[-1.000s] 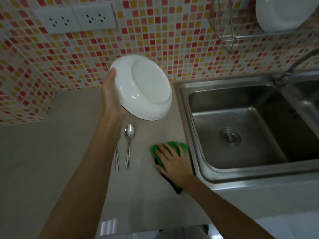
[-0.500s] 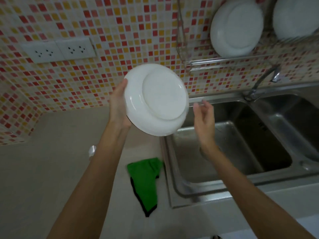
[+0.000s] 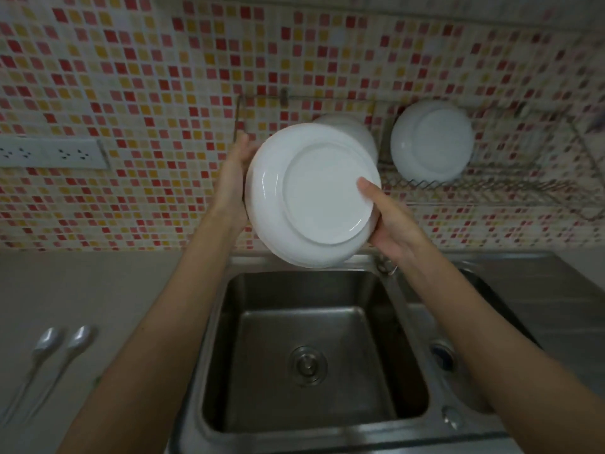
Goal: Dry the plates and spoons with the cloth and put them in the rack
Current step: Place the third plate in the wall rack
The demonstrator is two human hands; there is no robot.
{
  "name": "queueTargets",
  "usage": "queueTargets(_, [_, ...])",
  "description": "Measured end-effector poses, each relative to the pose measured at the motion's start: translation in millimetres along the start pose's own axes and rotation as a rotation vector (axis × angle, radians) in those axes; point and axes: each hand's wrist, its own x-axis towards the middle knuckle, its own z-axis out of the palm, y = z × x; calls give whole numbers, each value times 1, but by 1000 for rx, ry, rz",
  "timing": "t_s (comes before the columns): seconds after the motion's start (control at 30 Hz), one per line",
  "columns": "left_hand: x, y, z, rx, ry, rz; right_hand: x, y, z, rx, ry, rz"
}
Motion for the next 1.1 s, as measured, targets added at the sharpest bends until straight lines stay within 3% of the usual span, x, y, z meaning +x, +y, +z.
queueTargets(0.07, [13,-8,26,50,135,60,8,-19,-17,59,25,-46])
queueTargets(0.13, [19,-27,52,183,167,131,15,-36,-32,148,85,-102])
queueTargets(0.27, [20,-62,122,276,-63,127,33,-68,-64,312,232,-220])
queueTargets(0.43, [48,-89,224,371,-150,236,55,-105,-125,391,356,-300])
queueTargets(0.57, [85,-116,293,439,-112,320,77,-138,-188,323,319,-327])
queueTargets(0.77, [113,-167,381,438,-104,359,106,-191,-299,15,308,-321])
queueTargets(1.1, [170,-234,448,597,-87,105,158,-211,-406,-136,215,-238])
